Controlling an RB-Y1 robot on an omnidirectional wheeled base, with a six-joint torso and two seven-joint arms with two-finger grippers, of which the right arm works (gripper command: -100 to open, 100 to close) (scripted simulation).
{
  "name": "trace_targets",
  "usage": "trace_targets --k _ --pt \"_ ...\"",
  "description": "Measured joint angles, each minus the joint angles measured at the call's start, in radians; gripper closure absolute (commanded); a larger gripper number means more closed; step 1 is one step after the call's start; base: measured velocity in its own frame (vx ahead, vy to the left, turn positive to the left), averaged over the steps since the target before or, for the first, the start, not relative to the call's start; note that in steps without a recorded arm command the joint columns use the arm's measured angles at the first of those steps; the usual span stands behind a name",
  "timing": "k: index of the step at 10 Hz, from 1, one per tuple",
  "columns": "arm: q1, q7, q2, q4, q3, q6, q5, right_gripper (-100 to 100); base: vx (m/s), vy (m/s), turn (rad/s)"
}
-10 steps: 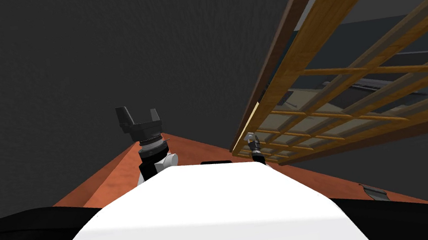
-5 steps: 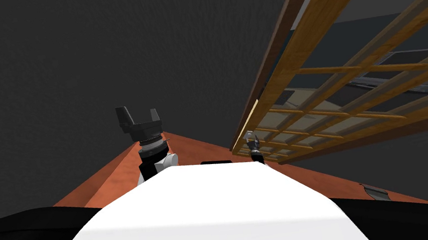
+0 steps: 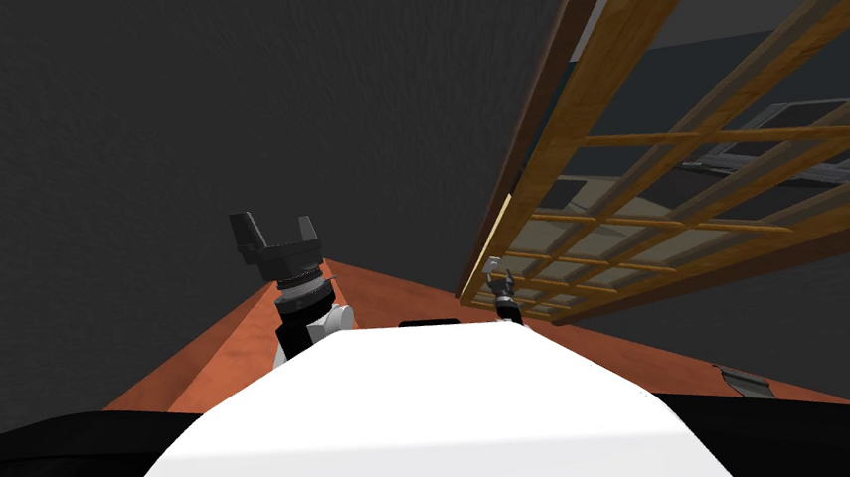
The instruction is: Pull the door open
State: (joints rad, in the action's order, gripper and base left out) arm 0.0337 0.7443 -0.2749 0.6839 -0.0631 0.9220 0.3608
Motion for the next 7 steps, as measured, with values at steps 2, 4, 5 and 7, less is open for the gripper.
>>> trace_targets --k 2,4,5,7 --pt "-0.004 0.055 0.005 0.004 -0.013 -0.005 0.026 -100 -0.062 -0.013 0.03" --pt "-0.008 0.105 0.009 0.007 -0.022 -0.009 0.045 -100 -0.059 -0.008 0.016" --pt "-0.007 0.124 0.01 0.011 -0.025 -0.011 0.052 -100 -0.042 -0.015 0.022" --pt "-0.012 0.179 0.015 0.016 -0.038 -0.017 0.079 -100 -0.07 -0.015 0.027"
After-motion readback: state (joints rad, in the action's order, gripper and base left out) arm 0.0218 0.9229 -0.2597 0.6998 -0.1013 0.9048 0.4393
